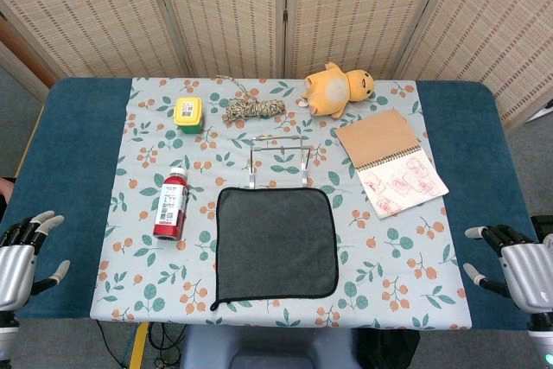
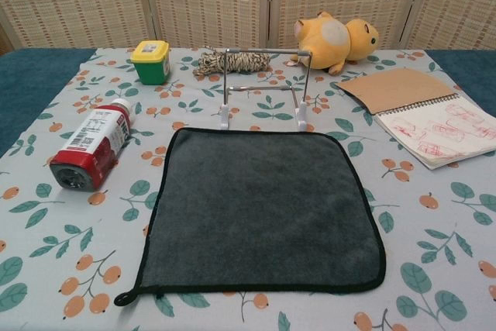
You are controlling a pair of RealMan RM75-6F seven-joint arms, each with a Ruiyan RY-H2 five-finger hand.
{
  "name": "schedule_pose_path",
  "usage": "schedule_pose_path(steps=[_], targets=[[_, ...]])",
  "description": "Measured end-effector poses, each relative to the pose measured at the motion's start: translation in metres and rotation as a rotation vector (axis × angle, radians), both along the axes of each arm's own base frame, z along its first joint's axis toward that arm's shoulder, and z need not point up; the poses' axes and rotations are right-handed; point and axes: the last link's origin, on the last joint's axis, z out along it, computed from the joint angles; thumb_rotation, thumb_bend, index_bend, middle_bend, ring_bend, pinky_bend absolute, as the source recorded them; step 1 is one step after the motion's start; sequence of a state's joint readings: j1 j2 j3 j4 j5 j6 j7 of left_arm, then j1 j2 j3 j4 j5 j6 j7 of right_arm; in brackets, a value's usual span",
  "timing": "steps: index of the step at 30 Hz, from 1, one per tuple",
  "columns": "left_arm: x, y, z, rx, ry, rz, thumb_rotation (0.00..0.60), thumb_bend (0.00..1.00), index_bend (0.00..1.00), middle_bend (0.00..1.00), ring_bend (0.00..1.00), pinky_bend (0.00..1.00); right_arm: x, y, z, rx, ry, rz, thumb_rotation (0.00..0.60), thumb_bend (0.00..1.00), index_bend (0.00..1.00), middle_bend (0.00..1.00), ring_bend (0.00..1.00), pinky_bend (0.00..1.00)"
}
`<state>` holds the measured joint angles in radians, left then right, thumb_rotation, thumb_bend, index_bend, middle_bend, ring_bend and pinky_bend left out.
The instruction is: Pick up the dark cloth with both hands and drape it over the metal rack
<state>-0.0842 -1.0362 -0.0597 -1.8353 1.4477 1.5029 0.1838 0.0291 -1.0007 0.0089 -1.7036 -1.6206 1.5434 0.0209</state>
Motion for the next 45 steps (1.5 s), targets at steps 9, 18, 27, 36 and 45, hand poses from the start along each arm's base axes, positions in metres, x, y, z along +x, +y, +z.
schedule_pose_path(steps=[9,18,27,36,45], targets=[[0.001,0.002,-0.001,-0.011,-0.005,-0.018,0.6,0.26,0.21,0.18,0.15,0.17,0.002,-0.001,0.002,-0.008,0.001,0.008,0.6,0.2,0.36,0.42,0.32,0.5],[0.001,0.005,-0.001,-0.028,-0.015,-0.063,0.6,0.26,0.22,0.18,0.15,0.17,0.004,-0.001,0.004,-0.027,0.001,0.023,0.6,0.2,0.36,0.43,0.32,0.5],[0.009,0.013,-0.004,-0.097,-0.021,-0.165,0.6,0.26,0.24,0.24,0.22,0.25,0.013,-0.006,0.007,-0.046,0.016,0.069,0.6,0.2,0.36,0.47,0.37,0.5],[0.029,0.026,-0.018,-0.228,0.004,-0.317,0.6,0.26,0.29,0.47,0.44,0.65,0.025,-0.013,0.004,-0.024,0.036,0.117,0.6,0.2,0.36,0.5,0.43,0.56],[0.06,0.039,-0.051,-0.376,0.024,-0.497,0.6,0.26,0.33,0.69,0.63,0.87,0.033,-0.015,0.001,0.001,0.043,0.141,0.6,0.2,0.36,0.54,0.48,0.61]])
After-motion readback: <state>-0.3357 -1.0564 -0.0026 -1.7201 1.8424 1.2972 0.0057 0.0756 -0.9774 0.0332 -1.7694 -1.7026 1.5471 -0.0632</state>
